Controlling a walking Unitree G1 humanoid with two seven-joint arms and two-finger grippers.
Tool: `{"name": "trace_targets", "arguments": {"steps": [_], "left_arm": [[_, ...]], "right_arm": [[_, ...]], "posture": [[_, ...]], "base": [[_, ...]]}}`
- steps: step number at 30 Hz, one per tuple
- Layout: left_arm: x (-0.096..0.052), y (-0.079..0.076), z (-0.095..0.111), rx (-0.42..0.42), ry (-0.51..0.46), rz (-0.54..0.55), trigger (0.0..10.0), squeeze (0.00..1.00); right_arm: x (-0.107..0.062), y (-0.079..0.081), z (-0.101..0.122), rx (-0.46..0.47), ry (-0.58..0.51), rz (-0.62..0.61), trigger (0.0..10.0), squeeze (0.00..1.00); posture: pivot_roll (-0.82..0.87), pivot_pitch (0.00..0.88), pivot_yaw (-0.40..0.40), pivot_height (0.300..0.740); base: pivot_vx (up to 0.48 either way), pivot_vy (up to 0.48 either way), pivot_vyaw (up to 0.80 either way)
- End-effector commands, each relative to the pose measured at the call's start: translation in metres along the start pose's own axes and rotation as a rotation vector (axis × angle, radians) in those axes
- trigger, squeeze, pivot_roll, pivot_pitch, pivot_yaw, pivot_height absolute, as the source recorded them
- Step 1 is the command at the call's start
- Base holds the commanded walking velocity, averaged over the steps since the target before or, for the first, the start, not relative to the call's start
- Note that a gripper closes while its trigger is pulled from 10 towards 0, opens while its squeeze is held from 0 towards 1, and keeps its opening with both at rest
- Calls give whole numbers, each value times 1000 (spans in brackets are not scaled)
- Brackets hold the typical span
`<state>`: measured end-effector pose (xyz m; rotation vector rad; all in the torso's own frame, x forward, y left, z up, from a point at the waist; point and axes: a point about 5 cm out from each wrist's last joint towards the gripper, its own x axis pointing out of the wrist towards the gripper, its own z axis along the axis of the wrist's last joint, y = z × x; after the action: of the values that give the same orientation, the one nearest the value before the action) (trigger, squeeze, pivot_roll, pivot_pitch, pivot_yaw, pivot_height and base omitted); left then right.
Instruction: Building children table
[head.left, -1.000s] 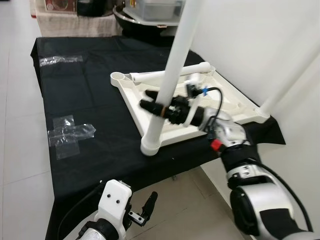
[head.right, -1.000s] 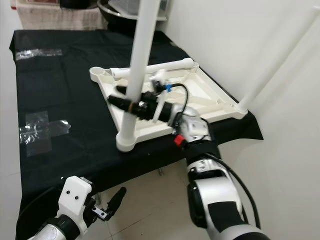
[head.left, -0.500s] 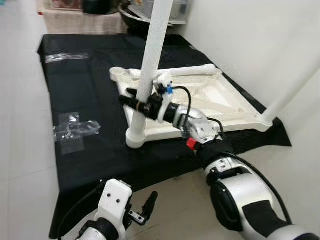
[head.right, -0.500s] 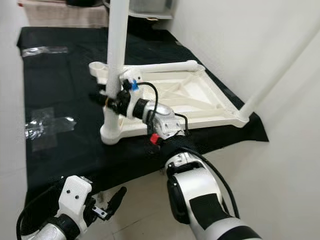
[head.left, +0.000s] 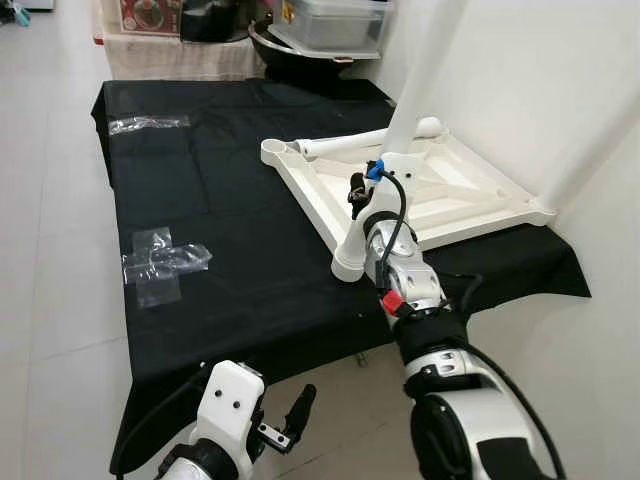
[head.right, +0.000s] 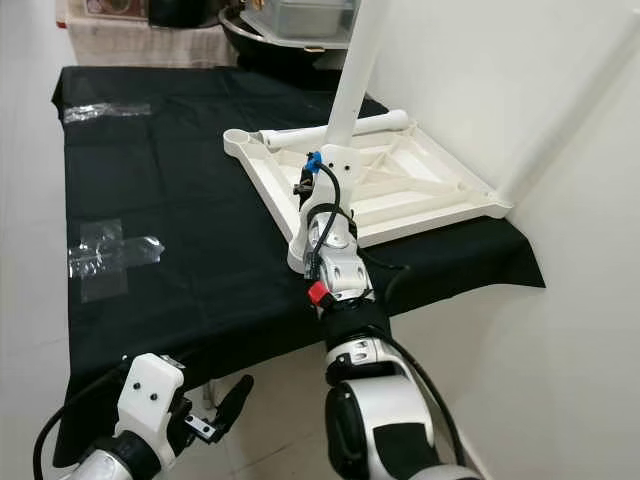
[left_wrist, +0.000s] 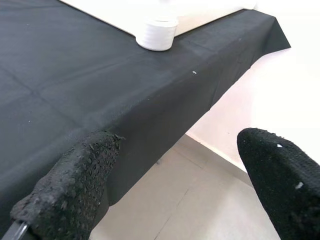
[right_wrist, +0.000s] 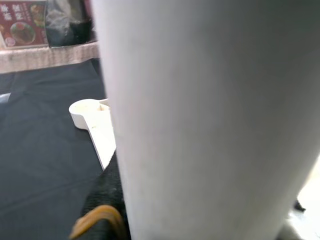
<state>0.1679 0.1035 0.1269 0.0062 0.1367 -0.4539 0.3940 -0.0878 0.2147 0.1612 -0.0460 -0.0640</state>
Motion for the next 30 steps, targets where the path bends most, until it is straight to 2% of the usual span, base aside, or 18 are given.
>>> {"name": "trace_targets", "arguments": {"steps": [1, 6, 7, 8, 10, 12, 13, 14, 15, 16, 18, 19, 20, 21, 23, 24, 27, 30], "left_arm": [[-1, -1, -4, -5, 19, -13, 10000, 0], [-1, -2, -4, -7, 19, -12, 10000, 0], [-1, -2, -4, -7, 19, -12, 10000, 0], [-1, -2, -4, -8, 19, -12, 10000, 0], [-1, -3, -4, -9, 19, -13, 10000, 0], [-1, -3, -4, -10, 19, -13, 10000, 0], [-1, -3, -4, -10, 20, -14, 10000, 0], [0, -3, -5, -12, 20, -15, 10000, 0], [0, -3, -5, -12, 20, -15, 10000, 0], [0, -3, -5, -13, 20, -15, 10000, 0], [0, -4, -5, -12, 19, -15, 10000, 0], [1, -4, -5, -11, 18, -16, 10000, 0], [1, -3, -5, -10, 18, -16, 10000, 0], [1, -3, -5, -10, 18, -16, 10000, 0], [0, -3, -5, -9, 17, -15, 10000, 0], [0, -3, -5, -10, 17, -15, 10000, 0], [0, -3, -4, -10, 17, -14, 10000, 0], [0, -3, -4, -10, 17, -13, 10000, 0]], "right_arm": [[-2, 6, 1, 49, -52, 56, 10000, 1000], [-1, 3, 13, 59, -118, 30, 10000, 1000], [1, 1, 17, 91, -126, 52, 10000, 0], [5, -6, 23, 87, -157, 64, 10000, 0], [9, -14, 32, 143, -174, 169, 10000, 0], [10, -16, 34, 157, -176, 201, 10000, 0], [12, -18, 37, 179, -174, 288, 10000, 0], [12, -21, 39, 237, -162, 460, 10000, 0], [12, -21, 39, 237, -162, 460, 10000, 0], [11, -22, 39, 274, -159, 541, 10000, 0], [6, -23, 34, 361, -112, 736, 10000, 0], [-1, -21, 30, 369, -85, 873, 10000, 0], [-6, -19, 28, 374, -66, 967, 10000, 0], [-6, -19, 28, 374, -66, 967, 10000, 0], [-24, -10, 21, 316, -25, 1233, 10000, 0], [-30, -7, 18, 287, -10, 1321, 10000, 0], [-33, 3, 11, 244, 32, 1404, 10000, 0], [-32, 6, 9, 239, 45, 1418, 10000, 0]], "posture": [[172, 100, -194, 740], [171, 100, -196, 740], [171, 100, -195, 740], [170, 96, -195, 740], [170, 95, -196, 740], [170, 95, -196, 740], [166, 91, -194, 740], [166, 83, -199, 740], [166, 83, -199, 740], [166, 83, -199, 740], [174, 82, -204, 740], [174, 83, -199, 740], [174, 83, -199, 740], [174, 83, -199, 740], [174, 85, -199, 740], [174, 85, -199, 740], [174, 90, -200, 740], [174, 90, -200, 740]], "base": [[0, 0, 0], [0, 0, 0], [0, 0, 0], [0, 0, 0], [0, 0, 0], [0, 0, 0], [0, 0, 0], [0, 0, 0], [0, 0, 0], [0, 0, 0], [0, 0, 0], [0, 0, 0], [0, 0, 0], [0, 0, 0], [0, 0, 0], [0, 0, 0], [0, 0, 0], [0, 0, 0]]}}
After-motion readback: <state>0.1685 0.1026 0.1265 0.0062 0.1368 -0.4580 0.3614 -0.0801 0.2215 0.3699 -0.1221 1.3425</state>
